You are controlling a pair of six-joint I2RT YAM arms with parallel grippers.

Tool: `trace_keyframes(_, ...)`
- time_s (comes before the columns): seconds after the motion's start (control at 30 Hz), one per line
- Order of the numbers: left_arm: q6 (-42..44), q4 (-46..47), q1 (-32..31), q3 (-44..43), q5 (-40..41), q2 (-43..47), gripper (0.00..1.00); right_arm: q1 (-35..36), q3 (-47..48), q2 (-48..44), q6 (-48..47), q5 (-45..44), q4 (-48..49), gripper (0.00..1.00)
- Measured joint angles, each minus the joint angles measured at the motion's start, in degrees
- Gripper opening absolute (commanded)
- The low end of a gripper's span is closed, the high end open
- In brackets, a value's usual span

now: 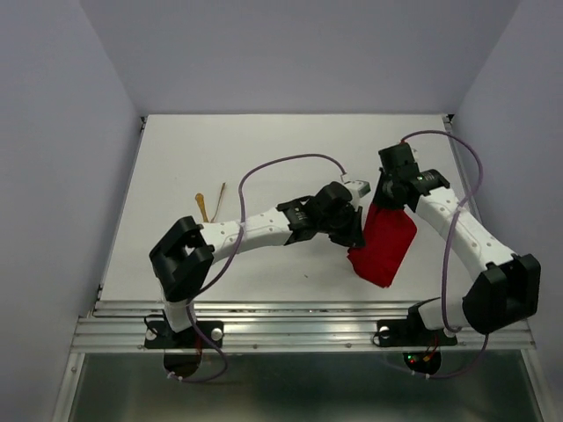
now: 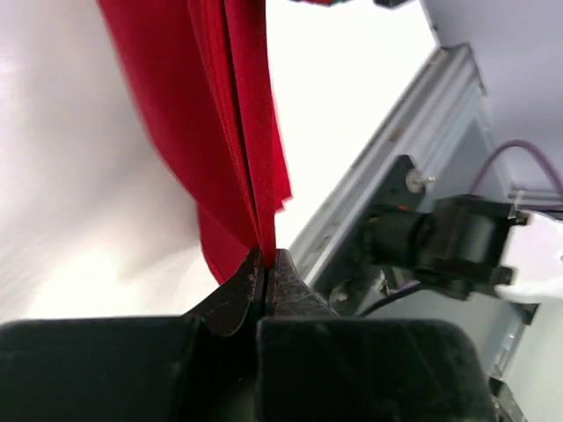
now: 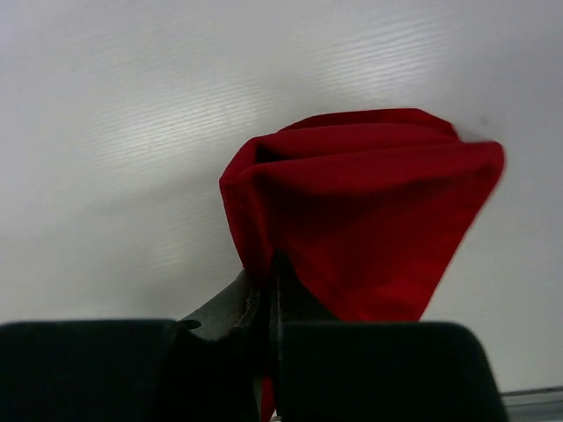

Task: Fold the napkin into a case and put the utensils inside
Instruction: Turn over the upper triangle folded napkin at the center of the board.

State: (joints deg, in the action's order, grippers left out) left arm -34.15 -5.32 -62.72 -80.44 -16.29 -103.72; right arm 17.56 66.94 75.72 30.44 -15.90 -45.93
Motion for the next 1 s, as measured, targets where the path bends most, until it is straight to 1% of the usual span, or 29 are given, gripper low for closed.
trace_keyframes(0.1, 0.90, 3.52, 3.58, 8.17, -0.31, 4.31, 0.00, 2.75, 1.49, 7.04, 0.07, 3.63, 3.93, 0.01)
trace_keyframes(0.17, 1.20, 5.07, 5.29, 11.98, -0.44, 6.67, 0.00, 4.72, 3.02, 10.80, 0.09, 5.33, 5.70, 0.01)
trace_keyframes(0.37, 2.27, 10.58, 8.81, 21.46, -0.48, 10.60, 0.00, 8.26, 6.73, 18.25, 0.31, 8.59, 8.81, 0.01)
trace_keyframes(0.63, 2.47, 16.20, 9.97, 27.71, -0.15, 11.06, 0.00, 11.06, 9.55, 24.85, 0.28, 9.31, 9.55, 0.01)
trace_keyframes(1.0, 4.26, 20.39, 10.23, 31.74, 2.16, 11.23, 0.00, 12.55, 12.72, 28.15, -0.13, 9.44, 9.03, 0.01)
